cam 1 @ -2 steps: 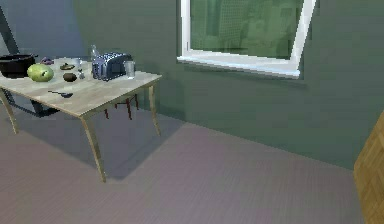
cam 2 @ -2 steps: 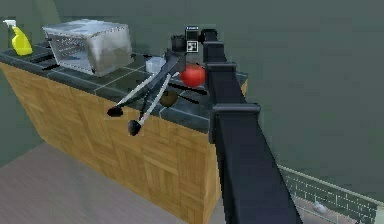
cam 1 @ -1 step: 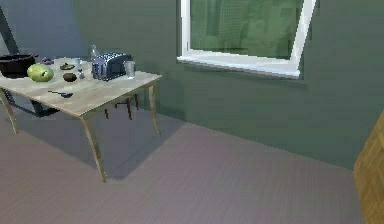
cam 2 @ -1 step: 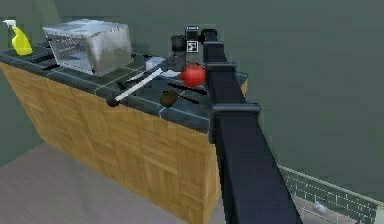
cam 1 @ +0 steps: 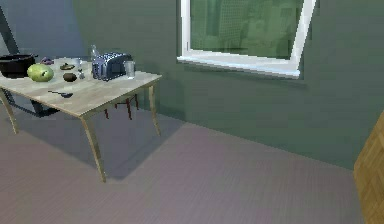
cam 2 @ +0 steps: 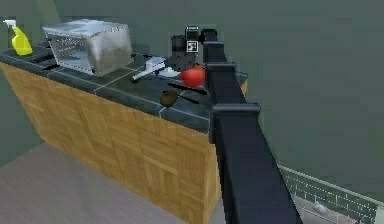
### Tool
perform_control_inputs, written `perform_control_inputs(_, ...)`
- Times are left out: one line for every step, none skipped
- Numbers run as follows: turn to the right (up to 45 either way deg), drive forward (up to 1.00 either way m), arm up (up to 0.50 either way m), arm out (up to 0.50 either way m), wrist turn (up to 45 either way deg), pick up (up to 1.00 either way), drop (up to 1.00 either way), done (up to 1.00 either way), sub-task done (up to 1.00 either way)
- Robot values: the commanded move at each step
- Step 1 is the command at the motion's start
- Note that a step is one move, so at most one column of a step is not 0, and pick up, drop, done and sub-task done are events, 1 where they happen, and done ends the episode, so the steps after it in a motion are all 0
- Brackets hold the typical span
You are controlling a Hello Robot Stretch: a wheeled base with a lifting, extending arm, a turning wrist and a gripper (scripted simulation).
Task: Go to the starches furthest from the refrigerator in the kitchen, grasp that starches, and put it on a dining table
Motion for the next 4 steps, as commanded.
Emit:
perform_control_inputs(0.0, 0.00, 0.00, 0.00, 21.0, 0.00, 0.00, 0.00, 0.00)
perform_control_inputs(0.0, 0.00, -0.12, 0.00, 0.0, 0.00, 0.00, 0.00, 0.00)
perform_control_inputs(0.0, 0.00, 0.00, 0.00, 0.0, 1.00, 0.00, 0.00, 0.00)
perform_control_inputs(0.0, 0.00, 0.10, 0.00, 0.0, 0.00, 0.00, 0.00, 0.00)
